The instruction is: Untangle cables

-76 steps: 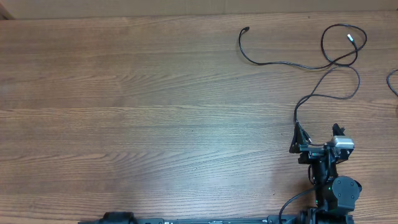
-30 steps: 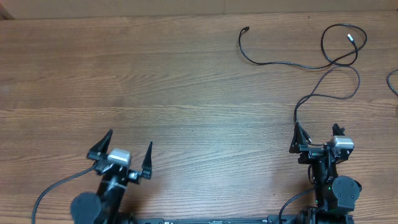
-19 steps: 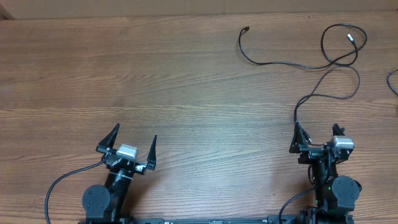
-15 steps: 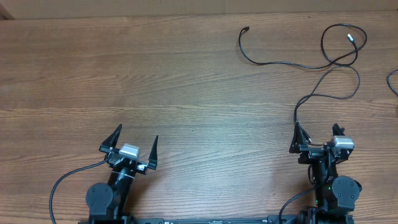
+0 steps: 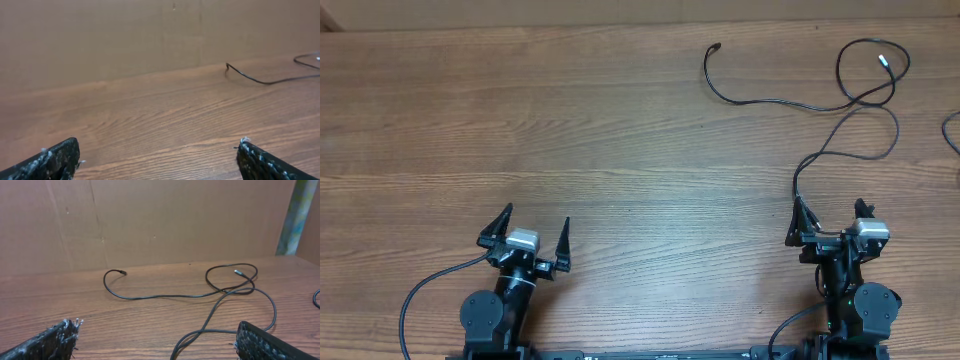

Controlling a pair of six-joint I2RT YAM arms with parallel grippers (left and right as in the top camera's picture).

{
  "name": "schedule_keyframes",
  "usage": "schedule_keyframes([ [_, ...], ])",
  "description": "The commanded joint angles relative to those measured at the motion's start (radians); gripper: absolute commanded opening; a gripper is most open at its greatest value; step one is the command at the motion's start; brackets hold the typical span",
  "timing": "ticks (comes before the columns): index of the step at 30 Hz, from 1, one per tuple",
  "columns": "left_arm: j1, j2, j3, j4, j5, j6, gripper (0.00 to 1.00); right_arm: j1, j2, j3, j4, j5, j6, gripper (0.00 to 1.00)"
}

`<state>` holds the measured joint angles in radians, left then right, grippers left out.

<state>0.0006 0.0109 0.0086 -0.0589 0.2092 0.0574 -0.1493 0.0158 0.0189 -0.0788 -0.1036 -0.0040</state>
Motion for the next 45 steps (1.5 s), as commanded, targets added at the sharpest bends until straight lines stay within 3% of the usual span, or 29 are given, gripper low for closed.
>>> schedule_keyframes([
  [1,-0.001,-0.008,-0.005,-0.007,-0.030,-0.034,1.00,-0.003,-0.002,-0.011,0.004,0.006,-0.005,1.00],
  [45,0.000,-0.006,-0.004,0.003,0.003,-0.035,1.00,-0.003,-0.002,-0.011,0.004,0.006,-0.005,1.00],
])
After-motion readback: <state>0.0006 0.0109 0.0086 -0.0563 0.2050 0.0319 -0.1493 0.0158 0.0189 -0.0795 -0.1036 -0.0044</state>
